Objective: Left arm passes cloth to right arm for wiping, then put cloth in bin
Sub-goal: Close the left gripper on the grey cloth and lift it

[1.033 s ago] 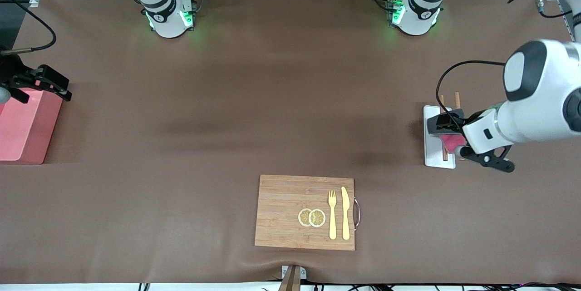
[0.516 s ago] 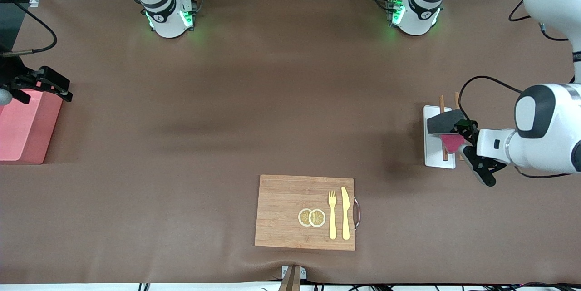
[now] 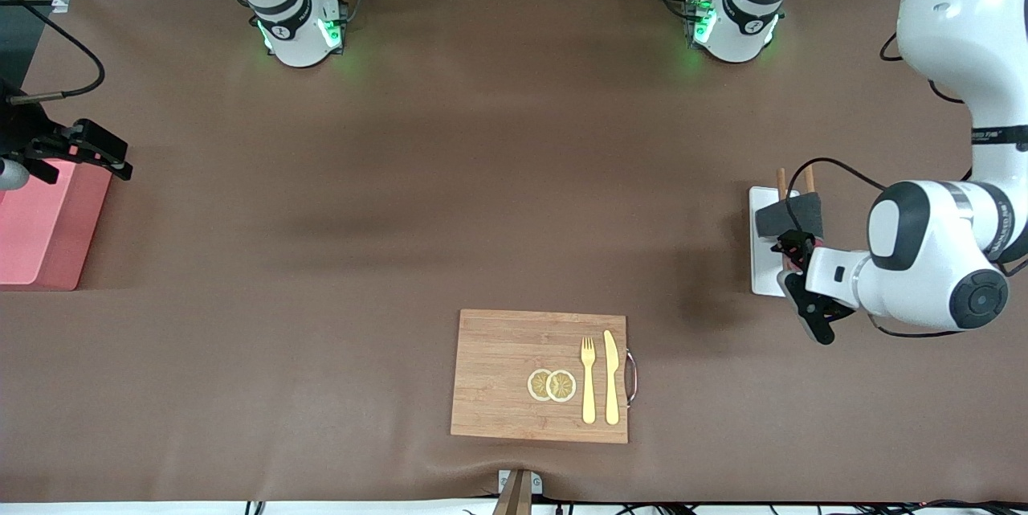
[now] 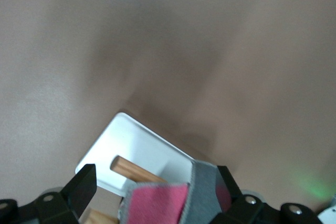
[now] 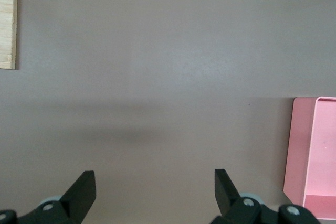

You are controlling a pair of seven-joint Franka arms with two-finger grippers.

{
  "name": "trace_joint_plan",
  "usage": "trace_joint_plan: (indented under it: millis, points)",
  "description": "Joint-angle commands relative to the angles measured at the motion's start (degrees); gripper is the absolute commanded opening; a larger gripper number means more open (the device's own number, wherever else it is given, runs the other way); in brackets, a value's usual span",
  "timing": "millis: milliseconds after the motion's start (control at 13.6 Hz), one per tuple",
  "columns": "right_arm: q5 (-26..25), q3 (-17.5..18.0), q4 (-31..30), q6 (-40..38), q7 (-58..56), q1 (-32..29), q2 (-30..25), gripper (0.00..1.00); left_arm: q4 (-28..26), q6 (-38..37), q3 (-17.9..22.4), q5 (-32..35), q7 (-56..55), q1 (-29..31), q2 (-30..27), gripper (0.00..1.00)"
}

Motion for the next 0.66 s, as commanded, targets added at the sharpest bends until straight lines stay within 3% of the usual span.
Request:
trace_joint_plan:
  millis: [0,590]
  points:
    - [-0.16,0.86,0.38,-0.4,0.63,-1.11,0.4,1.0,1.85,0.16,0.51,-0.02,-0.89,-0.18,1.23,1.0]
    - [-0.16,0.86,0.38,-0.49,0.63,-0.85,0.58,1.0,0.27,-0.28,0.42,4.2,-6.69,-0.97,1.14,1.0]
